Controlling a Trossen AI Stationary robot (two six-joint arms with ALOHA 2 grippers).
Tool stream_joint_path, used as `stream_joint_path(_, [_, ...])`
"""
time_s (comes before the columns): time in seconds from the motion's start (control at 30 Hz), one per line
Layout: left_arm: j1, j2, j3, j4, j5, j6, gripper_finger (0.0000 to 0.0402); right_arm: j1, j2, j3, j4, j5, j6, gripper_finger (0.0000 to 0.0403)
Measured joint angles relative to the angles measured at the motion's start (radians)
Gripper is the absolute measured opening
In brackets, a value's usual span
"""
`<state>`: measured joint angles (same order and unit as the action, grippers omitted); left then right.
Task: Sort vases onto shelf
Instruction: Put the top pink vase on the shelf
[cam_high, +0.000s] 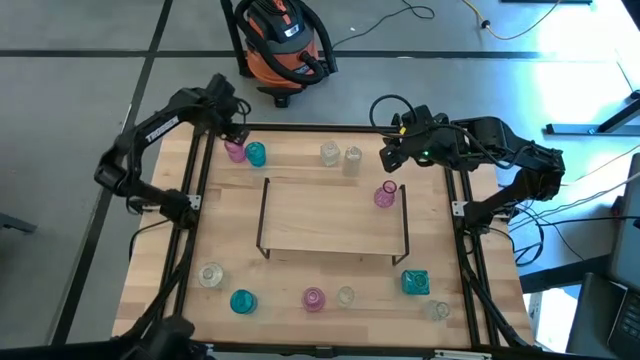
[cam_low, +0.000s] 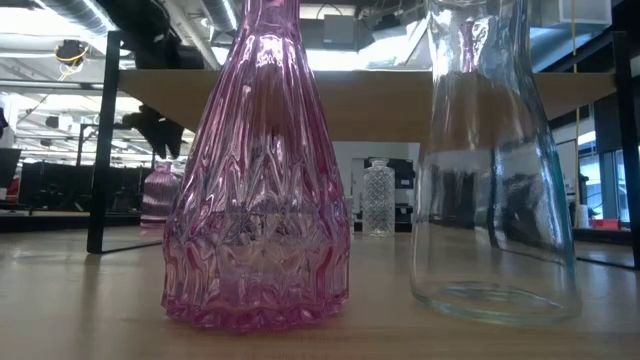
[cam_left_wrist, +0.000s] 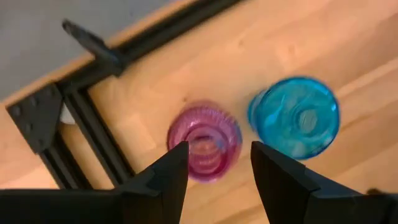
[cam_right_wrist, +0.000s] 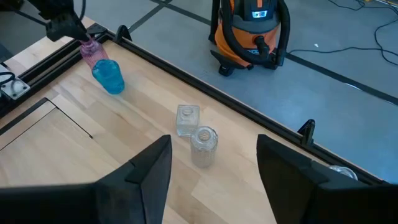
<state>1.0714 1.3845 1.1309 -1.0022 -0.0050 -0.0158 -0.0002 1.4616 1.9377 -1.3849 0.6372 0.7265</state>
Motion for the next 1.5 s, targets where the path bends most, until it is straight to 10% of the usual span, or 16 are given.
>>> stream_joint_path(1.5, [0.021, 0.078, -0.006, 0.007, -0.026, -0.057, 0.0238, 0.0, 0.0, 0.0, 0.0, 0.0, -0.046, 0.0211])
